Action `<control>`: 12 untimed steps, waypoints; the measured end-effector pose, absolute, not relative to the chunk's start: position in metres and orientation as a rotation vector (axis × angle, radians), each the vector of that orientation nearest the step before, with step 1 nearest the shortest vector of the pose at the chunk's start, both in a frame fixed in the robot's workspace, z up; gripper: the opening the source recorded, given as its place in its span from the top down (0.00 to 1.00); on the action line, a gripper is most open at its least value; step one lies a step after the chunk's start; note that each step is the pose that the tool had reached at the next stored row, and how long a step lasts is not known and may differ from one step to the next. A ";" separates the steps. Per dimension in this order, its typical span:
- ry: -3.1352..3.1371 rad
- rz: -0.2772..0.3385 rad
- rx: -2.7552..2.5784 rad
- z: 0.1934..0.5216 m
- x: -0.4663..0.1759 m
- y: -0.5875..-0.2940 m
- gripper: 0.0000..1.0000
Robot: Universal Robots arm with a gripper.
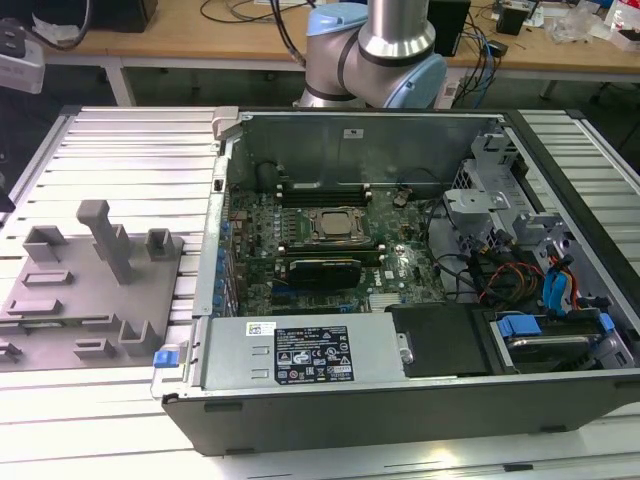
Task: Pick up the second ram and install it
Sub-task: 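Pick up the second ram and move it above second insertion slot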
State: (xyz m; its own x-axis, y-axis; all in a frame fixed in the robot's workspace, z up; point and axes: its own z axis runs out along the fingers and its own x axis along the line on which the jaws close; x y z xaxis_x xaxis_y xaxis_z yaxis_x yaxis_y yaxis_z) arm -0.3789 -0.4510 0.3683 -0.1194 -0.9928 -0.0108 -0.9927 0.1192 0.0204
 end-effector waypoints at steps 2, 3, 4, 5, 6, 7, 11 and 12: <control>-2.345 -0.035 2.082 0.365 -0.379 -0.451 0.70; -2.344 -0.035 2.083 0.360 -0.379 -0.451 0.70; -2.343 -0.035 2.085 0.358 -0.379 -0.452 0.70; -2.342 -0.035 2.086 0.357 -0.379 -0.453 0.70; -2.338 -0.035 2.090 0.355 -0.379 -0.455 0.70; -2.332 -0.035 2.096 0.353 -0.379 -0.456 0.70; -2.302 -0.035 2.129 0.341 -0.379 -0.459 0.70; -2.296 -0.035 2.136 0.338 -0.378 -0.459 0.70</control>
State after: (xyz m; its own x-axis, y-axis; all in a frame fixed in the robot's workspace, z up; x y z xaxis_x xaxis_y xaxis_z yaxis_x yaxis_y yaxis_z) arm -0.3785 -0.4591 0.3377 -0.0723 -0.9973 -0.0110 -0.9972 0.0721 0.0204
